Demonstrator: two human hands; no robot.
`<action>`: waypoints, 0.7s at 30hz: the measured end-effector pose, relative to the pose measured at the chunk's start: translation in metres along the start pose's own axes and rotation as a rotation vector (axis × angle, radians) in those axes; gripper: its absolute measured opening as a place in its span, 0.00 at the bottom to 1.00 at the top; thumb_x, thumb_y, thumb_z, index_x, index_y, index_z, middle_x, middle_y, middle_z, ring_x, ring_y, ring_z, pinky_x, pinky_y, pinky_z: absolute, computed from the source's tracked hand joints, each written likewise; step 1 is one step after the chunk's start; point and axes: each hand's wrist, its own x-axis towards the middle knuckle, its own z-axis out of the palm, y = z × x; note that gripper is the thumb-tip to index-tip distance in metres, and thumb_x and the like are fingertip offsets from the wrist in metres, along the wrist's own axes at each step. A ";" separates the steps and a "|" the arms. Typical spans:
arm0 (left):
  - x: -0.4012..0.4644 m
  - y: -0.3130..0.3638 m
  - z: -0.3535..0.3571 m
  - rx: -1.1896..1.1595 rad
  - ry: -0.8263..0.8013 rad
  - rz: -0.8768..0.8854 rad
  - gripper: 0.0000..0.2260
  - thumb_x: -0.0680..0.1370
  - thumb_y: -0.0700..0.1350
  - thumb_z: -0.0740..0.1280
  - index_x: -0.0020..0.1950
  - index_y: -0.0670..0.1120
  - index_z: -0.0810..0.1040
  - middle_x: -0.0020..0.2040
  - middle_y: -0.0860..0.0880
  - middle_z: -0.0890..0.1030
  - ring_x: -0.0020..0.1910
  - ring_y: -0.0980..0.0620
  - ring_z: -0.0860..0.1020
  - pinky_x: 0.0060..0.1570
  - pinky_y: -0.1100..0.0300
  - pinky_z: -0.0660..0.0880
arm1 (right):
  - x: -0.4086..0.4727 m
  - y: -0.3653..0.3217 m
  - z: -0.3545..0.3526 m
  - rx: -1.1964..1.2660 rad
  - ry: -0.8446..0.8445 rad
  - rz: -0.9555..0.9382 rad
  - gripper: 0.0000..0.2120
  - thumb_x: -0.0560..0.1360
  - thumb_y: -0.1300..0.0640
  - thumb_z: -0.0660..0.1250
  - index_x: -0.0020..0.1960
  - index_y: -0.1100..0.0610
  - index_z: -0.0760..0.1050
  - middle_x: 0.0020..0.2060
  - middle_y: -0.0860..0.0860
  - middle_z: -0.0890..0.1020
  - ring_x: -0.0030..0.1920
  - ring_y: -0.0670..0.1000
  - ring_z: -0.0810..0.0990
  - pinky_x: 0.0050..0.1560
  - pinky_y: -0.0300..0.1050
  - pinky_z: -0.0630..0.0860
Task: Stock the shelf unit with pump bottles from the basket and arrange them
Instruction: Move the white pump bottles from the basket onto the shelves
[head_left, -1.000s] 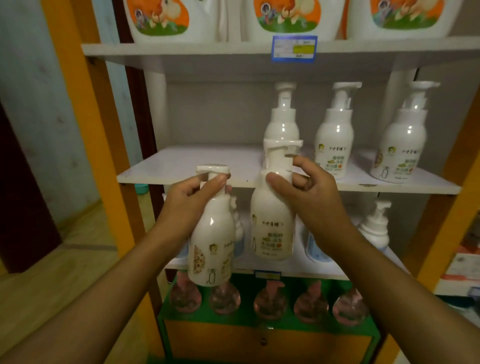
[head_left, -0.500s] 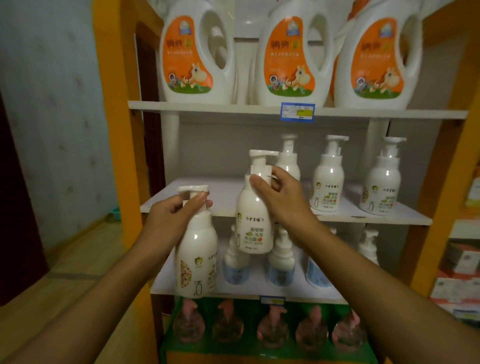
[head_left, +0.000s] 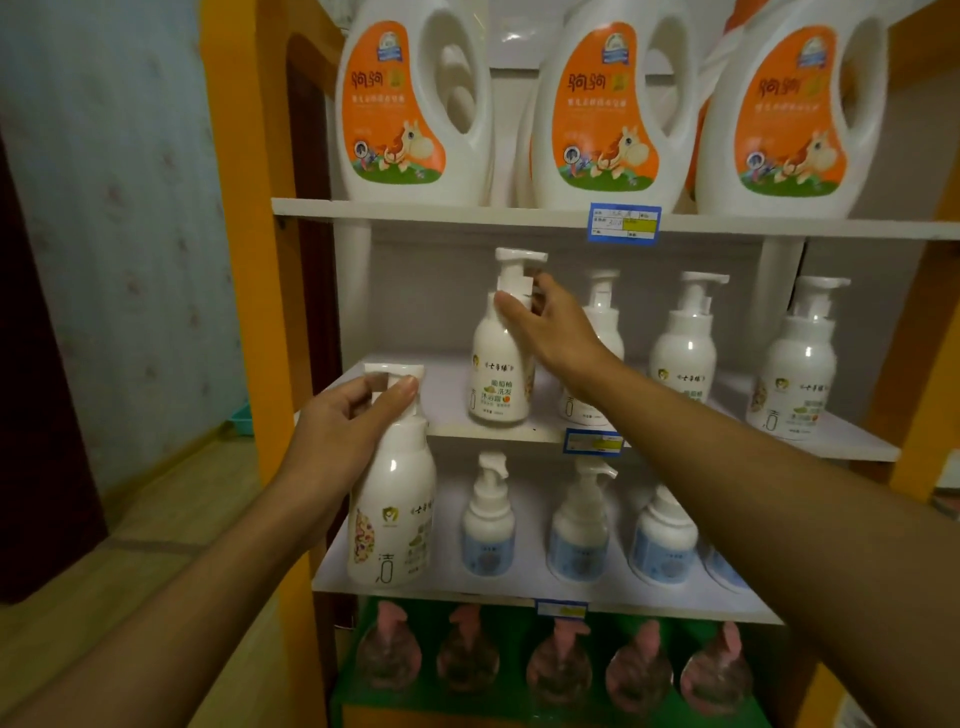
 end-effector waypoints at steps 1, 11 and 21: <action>0.000 -0.002 0.000 0.013 0.002 0.008 0.10 0.75 0.54 0.64 0.51 0.51 0.80 0.42 0.50 0.85 0.38 0.52 0.84 0.31 0.64 0.78 | 0.003 0.001 0.001 -0.021 0.000 0.003 0.17 0.77 0.52 0.63 0.64 0.56 0.68 0.52 0.49 0.80 0.50 0.47 0.80 0.52 0.44 0.76; 0.001 -0.017 -0.002 -0.110 0.032 -0.099 0.09 0.74 0.53 0.65 0.50 0.52 0.81 0.44 0.50 0.86 0.41 0.51 0.84 0.35 0.60 0.79 | 0.023 0.018 0.008 -0.093 0.048 0.061 0.18 0.77 0.54 0.63 0.65 0.57 0.68 0.53 0.51 0.78 0.53 0.51 0.78 0.59 0.50 0.76; 0.004 -0.021 0.002 0.020 -0.007 -0.001 0.16 0.73 0.54 0.66 0.56 0.47 0.80 0.48 0.52 0.84 0.44 0.54 0.83 0.41 0.61 0.79 | 0.028 0.027 0.010 -0.140 0.026 0.125 0.17 0.78 0.48 0.59 0.63 0.55 0.68 0.56 0.54 0.77 0.55 0.54 0.78 0.61 0.57 0.74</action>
